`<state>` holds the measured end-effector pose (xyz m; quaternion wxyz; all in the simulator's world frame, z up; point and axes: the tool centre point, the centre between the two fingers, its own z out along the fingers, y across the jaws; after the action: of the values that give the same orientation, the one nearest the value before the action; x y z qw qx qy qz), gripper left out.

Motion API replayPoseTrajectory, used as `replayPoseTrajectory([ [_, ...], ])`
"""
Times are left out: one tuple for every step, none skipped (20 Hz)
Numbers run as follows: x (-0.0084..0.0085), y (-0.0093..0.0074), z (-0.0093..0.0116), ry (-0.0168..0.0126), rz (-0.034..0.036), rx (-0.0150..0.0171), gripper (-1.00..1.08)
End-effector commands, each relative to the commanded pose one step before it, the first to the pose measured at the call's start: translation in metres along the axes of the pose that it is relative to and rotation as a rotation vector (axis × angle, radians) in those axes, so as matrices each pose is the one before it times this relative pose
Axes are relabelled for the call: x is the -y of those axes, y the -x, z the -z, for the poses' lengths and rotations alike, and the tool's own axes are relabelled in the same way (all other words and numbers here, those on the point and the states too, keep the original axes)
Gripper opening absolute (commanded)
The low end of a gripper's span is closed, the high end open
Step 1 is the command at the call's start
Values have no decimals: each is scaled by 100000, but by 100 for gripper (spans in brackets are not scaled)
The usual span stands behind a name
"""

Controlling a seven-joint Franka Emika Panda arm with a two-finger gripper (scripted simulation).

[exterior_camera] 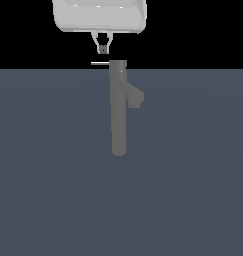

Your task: Turn on the faucet by rotating a designated handle.

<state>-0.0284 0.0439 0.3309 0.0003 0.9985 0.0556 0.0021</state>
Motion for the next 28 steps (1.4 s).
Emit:
replayPoseTrajectory([
  [333, -1429, -953, -72, 1161, 31, -100],
  [110, -473, -316, -17, 390, 52, -100],
  [103, -438, -291, -14, 362, 48, -100],
  [92, -403, -265, -12, 328, 44, -100],
  [87, -368, -240, -10, 306, 41, -100],
  [72, -331, -213, -7, 265, 36, -100],
  [65, -295, -187, -5, 237, 32, -100],
  [61, -260, -161, -2, 216, 29, -100],
  [49, -224, -134, 0, 181, 25, -100],
  [41, -189, -107, 3, 153, 21, -100],
  [30, -154, -81, 5, 118, 17, -100],
  [26, -119, -58, 6, 96, 14, -100],
  [18, -84, -36, 7, 68, 10, -100],
  [-14, -46, -15, 0, 0, 0, -100],
  [37, -19, -10, 9, 68, 10, -100],
  [0, 0, 0, 0, 0, 0, -100],
  [0, 0, 0, 0, 0, 0, -100],
  [0, 0, 0, 0, 0, 0, -100],
  [8, 35, 11, 0, 0, 0, -100],
  [88, 300, 1, 0, 0, 0, -100],
  [89, 302, 1, 0, 0, 0, -100],
  [89, 303, 1, 0, 0, 0, -100],
  [90, 305, 1, 0, 0, 0, -100],
  [90, 307, 1, 0, 0, 0, -100],
  [91, 308, 1, 0, 0, 0, -100],
  [92, 310, 1, 0, 0, 0, -100],
  [92, 312, 1, 0, 0, 0, -100],
  [93, 313, 2, 0, 0, 0, -100],
])
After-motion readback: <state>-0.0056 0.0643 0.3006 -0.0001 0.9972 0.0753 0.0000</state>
